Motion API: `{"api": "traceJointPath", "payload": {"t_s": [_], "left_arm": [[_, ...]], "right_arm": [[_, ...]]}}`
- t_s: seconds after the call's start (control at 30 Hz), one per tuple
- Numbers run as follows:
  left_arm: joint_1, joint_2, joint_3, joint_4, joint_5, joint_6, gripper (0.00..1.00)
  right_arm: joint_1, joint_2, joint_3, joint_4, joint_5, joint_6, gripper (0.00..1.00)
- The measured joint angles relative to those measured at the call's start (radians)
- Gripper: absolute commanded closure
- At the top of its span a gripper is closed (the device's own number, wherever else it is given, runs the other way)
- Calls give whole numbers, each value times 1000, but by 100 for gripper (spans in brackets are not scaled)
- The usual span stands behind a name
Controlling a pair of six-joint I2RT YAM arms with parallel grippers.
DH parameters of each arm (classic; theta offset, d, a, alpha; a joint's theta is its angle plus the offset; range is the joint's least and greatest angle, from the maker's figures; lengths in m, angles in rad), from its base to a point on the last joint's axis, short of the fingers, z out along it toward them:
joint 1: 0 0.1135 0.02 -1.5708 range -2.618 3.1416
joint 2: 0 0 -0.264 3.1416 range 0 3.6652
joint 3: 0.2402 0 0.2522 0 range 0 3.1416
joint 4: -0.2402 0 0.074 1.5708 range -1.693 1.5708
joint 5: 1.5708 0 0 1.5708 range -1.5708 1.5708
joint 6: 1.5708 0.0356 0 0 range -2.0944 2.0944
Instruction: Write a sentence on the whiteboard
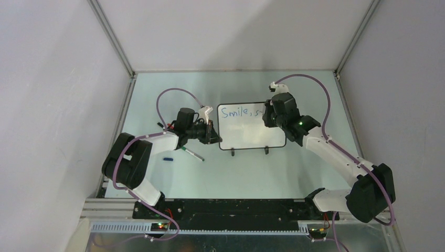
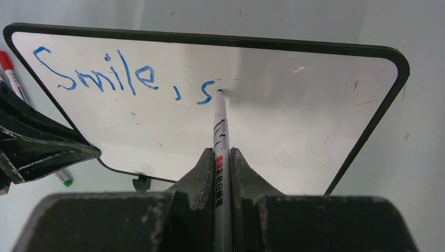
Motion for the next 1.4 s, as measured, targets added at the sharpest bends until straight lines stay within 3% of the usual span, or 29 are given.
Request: {"api": "traceJointPath", "payload": {"t_s": [1.4], "left_arm": [[-2, -7, 0, -10, -8, 1, 84]], "right_arm": [[42, 8, 0, -91, 11, 7, 100]]}}
